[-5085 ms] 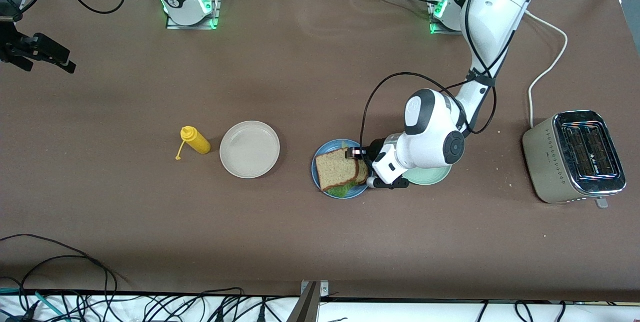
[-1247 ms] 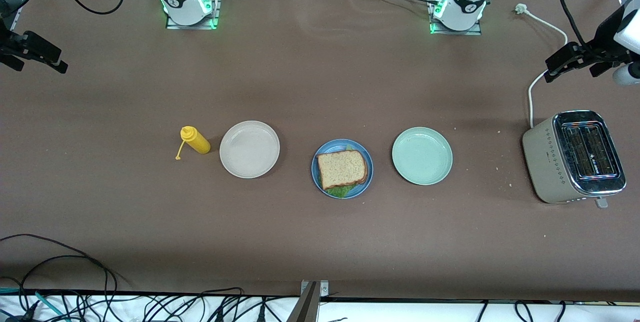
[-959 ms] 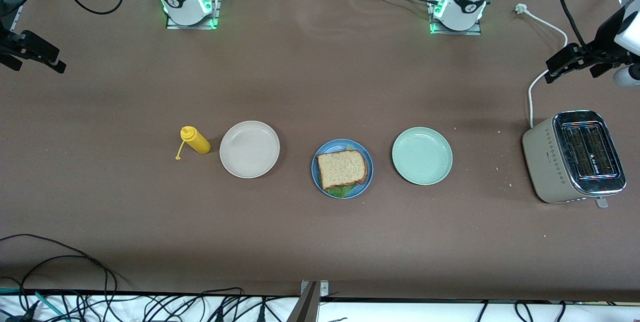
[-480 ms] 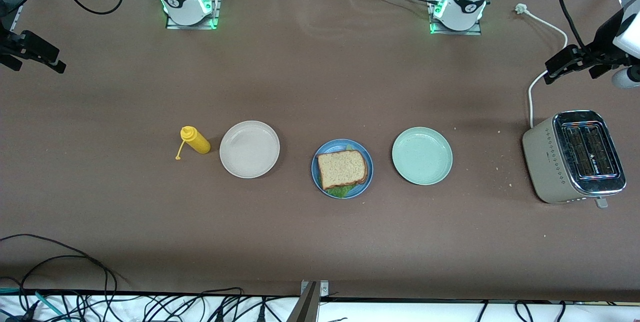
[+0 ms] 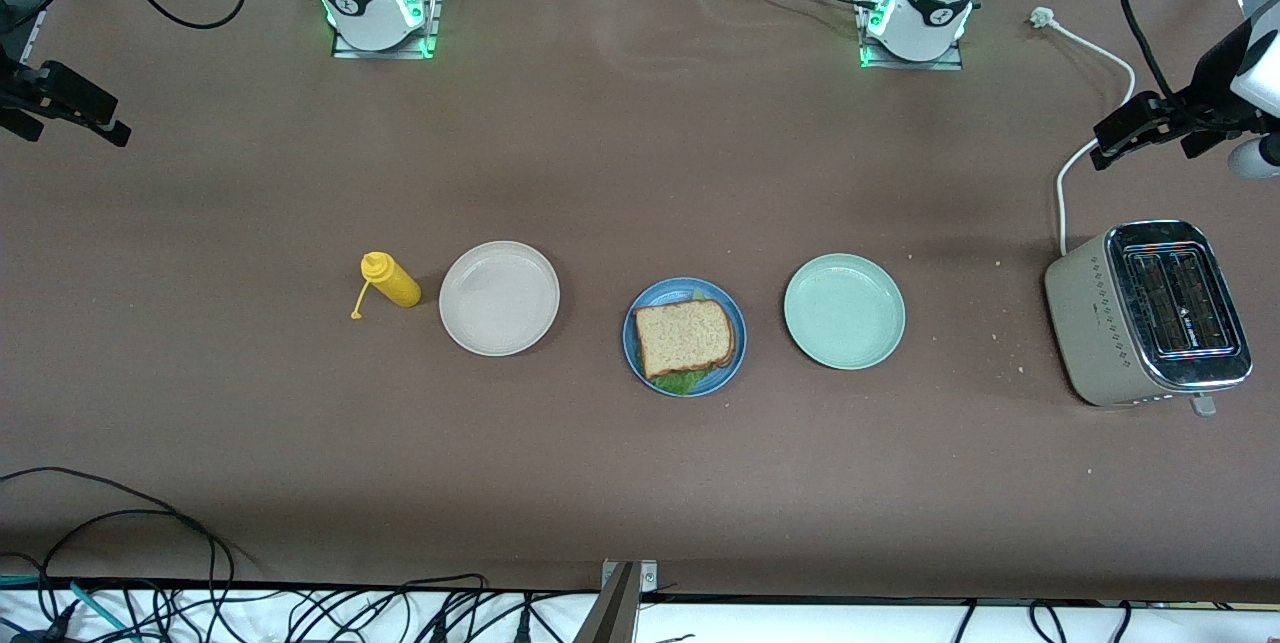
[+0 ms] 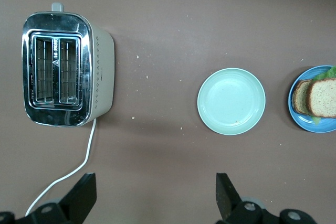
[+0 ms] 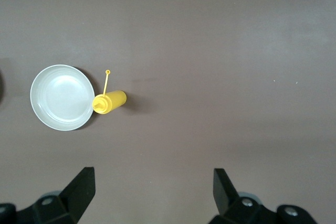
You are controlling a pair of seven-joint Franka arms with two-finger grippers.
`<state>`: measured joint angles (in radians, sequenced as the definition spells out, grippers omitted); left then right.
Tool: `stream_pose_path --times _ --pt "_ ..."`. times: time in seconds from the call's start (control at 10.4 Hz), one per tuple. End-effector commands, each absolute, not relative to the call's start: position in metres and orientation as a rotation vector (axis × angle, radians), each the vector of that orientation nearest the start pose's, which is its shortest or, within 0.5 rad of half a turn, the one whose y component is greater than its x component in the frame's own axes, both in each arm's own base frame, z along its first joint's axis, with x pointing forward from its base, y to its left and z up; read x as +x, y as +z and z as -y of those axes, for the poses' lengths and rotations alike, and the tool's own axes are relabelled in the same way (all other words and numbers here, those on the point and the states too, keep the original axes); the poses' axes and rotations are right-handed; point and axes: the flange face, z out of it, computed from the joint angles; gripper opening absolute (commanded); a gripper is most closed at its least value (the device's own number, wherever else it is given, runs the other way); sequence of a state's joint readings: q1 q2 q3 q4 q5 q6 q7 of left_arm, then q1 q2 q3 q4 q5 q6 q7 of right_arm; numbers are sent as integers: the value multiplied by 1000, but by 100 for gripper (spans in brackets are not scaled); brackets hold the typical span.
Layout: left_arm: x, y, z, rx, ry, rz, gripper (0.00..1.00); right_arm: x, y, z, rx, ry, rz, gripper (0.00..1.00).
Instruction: Make sandwich in blue plate with both arms
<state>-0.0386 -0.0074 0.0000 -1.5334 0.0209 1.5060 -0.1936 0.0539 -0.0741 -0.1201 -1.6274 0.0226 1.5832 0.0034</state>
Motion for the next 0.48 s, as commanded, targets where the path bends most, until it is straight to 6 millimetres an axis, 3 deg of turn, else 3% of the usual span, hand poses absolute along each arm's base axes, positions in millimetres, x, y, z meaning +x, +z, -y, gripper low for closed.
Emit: stream_pose_path --times 0.0,0.38 --pt "549 647 17 -3082 10 258 100 532 646 36 -3116 -41 -126 100" --pt "549 647 16 -3082 10 261 100 533 646 35 -3117 -46 -126 100"
